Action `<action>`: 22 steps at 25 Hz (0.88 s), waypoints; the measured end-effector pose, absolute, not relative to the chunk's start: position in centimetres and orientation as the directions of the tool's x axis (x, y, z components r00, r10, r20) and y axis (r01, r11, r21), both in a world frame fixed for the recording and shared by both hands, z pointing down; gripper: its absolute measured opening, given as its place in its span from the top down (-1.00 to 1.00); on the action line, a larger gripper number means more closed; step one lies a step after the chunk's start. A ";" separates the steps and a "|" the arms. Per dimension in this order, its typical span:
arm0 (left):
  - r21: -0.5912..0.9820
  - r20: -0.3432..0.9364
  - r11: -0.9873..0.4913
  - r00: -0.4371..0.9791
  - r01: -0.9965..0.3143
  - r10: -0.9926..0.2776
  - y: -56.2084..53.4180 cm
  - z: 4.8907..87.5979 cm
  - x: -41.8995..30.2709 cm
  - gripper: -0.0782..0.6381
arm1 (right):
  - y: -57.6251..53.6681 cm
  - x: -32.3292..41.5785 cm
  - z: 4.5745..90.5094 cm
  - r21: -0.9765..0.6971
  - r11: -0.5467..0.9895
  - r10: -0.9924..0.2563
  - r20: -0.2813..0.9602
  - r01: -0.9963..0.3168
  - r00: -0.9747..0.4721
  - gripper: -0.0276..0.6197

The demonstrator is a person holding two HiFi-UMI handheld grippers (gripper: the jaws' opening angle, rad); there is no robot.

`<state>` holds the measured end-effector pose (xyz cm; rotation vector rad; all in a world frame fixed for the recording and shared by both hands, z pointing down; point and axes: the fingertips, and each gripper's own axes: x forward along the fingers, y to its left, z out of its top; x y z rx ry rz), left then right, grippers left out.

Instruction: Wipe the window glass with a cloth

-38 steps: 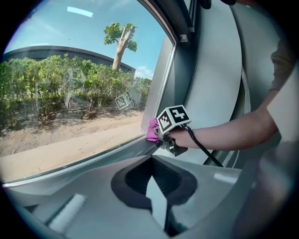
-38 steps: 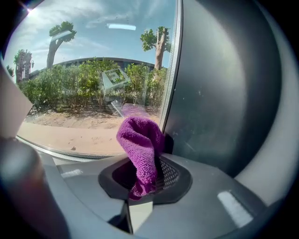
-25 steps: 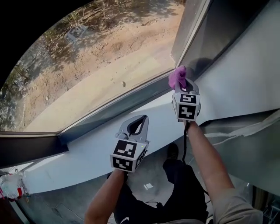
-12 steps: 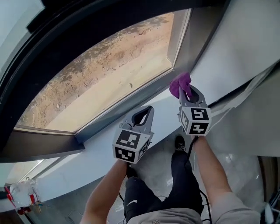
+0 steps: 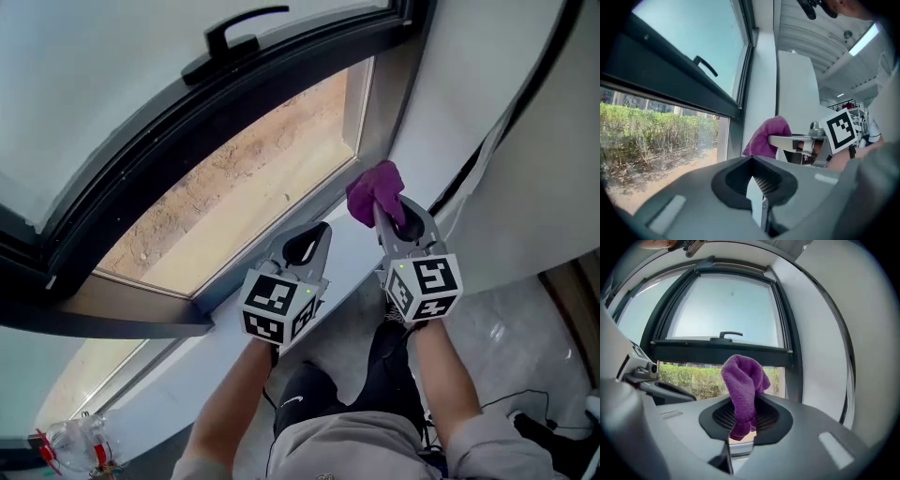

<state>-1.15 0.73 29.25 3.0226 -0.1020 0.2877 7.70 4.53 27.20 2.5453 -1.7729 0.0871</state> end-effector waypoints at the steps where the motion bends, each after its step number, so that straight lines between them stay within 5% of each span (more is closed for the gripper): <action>1: 0.095 0.179 -0.993 0.983 -0.066 -0.048 1.1 28.2 -2.1 0.78 | 5.1 6.2 25.9 0.000 -0.344 -0.937 0.054 -0.939 0.344 0.64; 22: 0.148 0.094 -0.988 0.995 -0.046 -0.032 4.2 15.3 -11.3 0.78 | 9.4 -5.1 11.0 -0.060 -0.272 -0.961 -0.027 -0.960 0.274 0.65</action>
